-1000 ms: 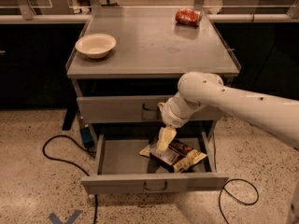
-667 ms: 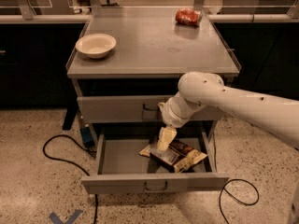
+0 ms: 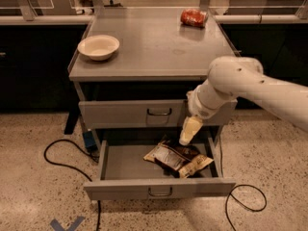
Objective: Pick brown chip bag from middle drawer and place on counter
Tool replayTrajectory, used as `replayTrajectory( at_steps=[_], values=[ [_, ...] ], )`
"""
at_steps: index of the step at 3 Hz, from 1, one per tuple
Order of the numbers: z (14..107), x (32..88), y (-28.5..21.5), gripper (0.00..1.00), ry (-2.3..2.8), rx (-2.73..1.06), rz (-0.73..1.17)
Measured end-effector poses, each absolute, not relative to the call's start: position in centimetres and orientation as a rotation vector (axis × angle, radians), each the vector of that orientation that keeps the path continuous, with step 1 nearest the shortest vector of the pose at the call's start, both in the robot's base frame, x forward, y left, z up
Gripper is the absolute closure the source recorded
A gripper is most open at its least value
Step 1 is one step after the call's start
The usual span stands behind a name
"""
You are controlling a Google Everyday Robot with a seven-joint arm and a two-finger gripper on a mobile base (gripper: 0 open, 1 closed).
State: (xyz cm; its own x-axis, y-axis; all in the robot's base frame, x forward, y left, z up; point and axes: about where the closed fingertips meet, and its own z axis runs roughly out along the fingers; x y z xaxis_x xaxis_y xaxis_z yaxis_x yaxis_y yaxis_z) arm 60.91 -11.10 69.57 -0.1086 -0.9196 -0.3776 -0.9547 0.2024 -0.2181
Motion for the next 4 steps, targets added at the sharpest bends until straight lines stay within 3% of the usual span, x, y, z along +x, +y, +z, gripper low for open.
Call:
replayTrajectory(
  at_steps=[1,3,4],
  values=[
    [69.8,59.5,-12.7,0.0,2.101,-1.714,0.124],
    [57.8,55.2,-7.1,0.0,2.104,-1.821,0.52],
    [50.7,55.8,-5.4,0.0,2.094,-1.794,0.634]
  ],
)
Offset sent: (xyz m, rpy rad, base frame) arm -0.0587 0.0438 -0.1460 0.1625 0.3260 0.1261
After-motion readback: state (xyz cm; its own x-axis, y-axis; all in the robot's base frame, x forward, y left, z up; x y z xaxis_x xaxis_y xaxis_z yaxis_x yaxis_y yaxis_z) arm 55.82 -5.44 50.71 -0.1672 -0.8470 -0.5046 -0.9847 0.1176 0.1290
